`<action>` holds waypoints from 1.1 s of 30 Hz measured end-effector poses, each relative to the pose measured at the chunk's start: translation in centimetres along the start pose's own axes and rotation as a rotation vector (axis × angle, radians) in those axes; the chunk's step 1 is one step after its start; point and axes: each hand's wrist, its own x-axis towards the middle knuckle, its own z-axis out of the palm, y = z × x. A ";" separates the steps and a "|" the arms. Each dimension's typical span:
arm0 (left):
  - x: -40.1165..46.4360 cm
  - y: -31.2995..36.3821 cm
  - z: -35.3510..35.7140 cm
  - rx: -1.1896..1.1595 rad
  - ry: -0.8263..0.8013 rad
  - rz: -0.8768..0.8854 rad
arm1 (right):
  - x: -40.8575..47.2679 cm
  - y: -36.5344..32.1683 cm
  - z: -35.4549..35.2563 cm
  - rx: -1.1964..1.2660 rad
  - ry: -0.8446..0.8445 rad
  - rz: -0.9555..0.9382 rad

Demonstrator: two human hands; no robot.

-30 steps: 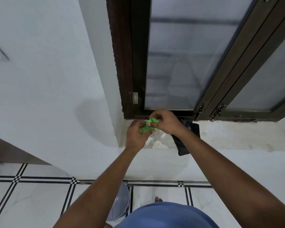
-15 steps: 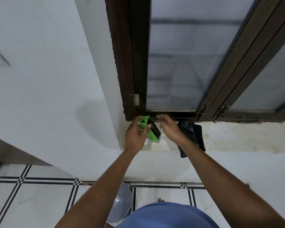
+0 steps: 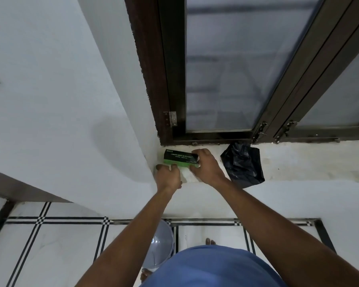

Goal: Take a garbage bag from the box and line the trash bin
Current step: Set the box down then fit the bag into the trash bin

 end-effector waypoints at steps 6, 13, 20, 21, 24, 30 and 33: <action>-1.6 0.0 1.6 0.069 -0.240 0.184 | -4.3 1.3 -1.1 0.177 0.300 0.070; -3.7 -0.1 10.0 0.790 -0.542 0.861 | -11.0 8.6 -4.9 0.220 0.473 0.296; -3.9 1.6 13.4 0.832 -0.426 1.079 | -13.8 12.6 -8.6 0.070 0.371 0.241; -4.1 1.8 13.2 0.704 -0.435 0.973 | -13.9 13.1 -8.7 0.018 0.305 0.205; -5.2 3.1 12.4 0.442 -0.488 0.618 | -13.6 12.9 -8.6 -0.146 0.169 0.141; -8.0 4.1 7.1 0.140 -0.497 0.475 | -13.5 7.5 -7.9 0.198 0.158 0.188; -9.4 4.3 2.1 0.111 -0.584 0.341 | -14.7 3.8 -8.1 0.741 0.031 0.341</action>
